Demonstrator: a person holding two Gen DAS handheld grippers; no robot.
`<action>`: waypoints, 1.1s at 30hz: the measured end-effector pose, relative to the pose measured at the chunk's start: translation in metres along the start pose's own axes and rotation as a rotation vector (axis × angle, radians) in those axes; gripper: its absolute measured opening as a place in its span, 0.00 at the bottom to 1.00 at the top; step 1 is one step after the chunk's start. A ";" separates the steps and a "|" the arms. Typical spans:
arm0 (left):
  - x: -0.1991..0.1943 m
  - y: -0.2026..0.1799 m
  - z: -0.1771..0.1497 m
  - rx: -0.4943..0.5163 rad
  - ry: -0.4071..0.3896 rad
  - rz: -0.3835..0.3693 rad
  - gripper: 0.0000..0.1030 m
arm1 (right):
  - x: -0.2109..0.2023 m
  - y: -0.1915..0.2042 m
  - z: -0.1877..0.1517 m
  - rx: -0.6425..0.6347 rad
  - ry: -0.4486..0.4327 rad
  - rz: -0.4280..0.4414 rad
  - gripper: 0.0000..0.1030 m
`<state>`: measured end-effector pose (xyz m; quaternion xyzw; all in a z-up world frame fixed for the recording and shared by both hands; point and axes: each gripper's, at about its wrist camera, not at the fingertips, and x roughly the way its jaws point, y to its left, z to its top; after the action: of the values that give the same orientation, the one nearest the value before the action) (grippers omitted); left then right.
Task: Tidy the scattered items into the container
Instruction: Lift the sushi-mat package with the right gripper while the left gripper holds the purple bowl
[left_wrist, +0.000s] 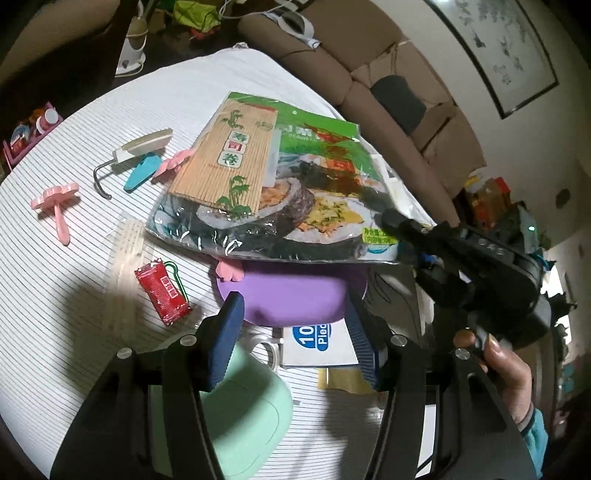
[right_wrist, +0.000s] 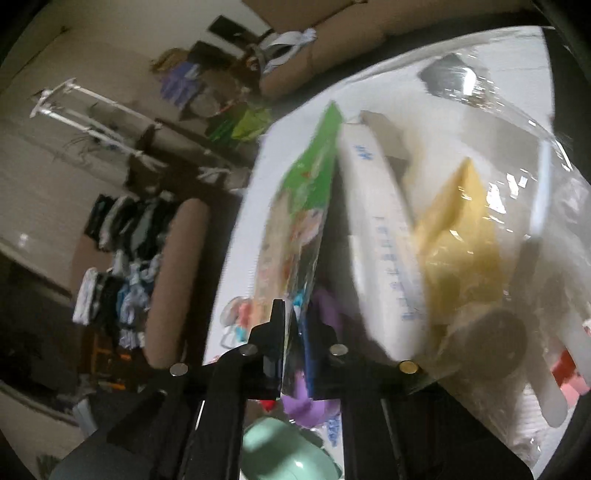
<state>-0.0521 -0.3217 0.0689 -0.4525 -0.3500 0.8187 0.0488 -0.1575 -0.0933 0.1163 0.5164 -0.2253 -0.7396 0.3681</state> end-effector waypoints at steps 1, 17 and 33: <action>0.000 0.000 -0.001 -0.003 0.000 0.000 0.53 | -0.004 0.004 -0.001 -0.023 0.001 0.004 0.05; -0.010 0.025 0.002 -0.074 -0.048 0.057 0.74 | -0.068 0.026 -0.050 -0.135 0.155 -0.025 0.13; 0.015 0.058 0.008 -0.284 -0.020 -0.059 0.83 | 0.010 0.024 0.037 -0.096 0.101 -0.190 0.64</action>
<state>-0.0536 -0.3640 0.0252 -0.4363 -0.4760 0.7636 0.0049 -0.1867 -0.1181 0.1406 0.5539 -0.1209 -0.7541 0.3314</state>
